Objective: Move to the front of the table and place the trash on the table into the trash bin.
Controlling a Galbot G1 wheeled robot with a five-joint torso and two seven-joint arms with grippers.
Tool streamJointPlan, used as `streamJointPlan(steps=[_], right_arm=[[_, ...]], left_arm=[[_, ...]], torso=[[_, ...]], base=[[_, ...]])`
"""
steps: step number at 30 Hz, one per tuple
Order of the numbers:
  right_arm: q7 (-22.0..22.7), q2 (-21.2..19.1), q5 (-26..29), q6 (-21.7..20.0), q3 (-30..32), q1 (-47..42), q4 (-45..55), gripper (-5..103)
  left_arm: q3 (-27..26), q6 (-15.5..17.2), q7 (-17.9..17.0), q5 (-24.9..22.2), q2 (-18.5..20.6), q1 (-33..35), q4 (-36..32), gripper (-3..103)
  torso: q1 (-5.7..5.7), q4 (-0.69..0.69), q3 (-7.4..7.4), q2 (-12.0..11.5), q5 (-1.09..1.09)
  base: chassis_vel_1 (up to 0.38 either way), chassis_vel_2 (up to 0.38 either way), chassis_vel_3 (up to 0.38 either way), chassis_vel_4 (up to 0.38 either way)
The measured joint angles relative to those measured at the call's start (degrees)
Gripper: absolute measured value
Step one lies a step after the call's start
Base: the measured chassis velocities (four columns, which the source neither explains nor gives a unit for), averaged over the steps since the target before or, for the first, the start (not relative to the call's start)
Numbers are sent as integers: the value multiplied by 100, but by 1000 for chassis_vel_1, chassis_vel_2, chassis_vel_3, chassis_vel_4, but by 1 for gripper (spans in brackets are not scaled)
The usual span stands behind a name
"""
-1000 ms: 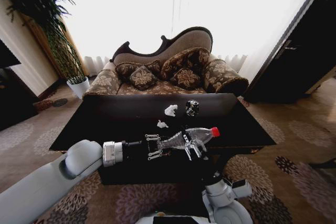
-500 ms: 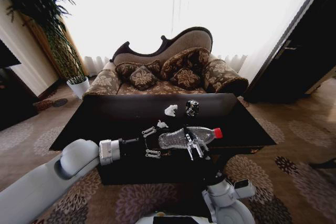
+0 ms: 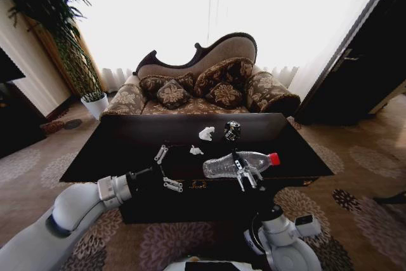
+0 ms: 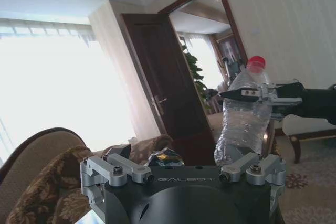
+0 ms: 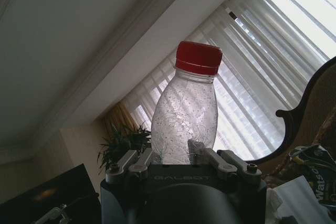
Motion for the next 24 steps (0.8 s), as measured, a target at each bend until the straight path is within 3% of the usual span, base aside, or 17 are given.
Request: streamJointPlan(steps=[5,12,19,21,24], right_arm=[[22,-20,-18,22,57,-2,-69,26],[98,-96,-459,119,327,100,-239,26],[37,-276,-140,113,735,210,-245,26],[14,-339,-46,113,874,233,-265,26],[6,-373,-22,113,1005,246,-293,26]], left_arm=[[-449,-25,2,-120,-420,423,-113,100],[-963,-21,-66,-264,-836,798,-360,100],[-1882,175,-634,-644,-1339,1142,-599,100],[-2267,332,-939,-776,-1590,1253,-606,100],[-2462,440,-1205,-825,-1805,1295,-607,100]], torso=[[0,0,0,0,1],[1,-1,0,-1,2],[1,-1,0,-1,1],[0,0,0,-1,1],[1,-1,0,-1,1]], base=[[0,0,0,0],[0,0,0,0],[0,0,0,0],[0,0,0,0],[0,0,0,0]])
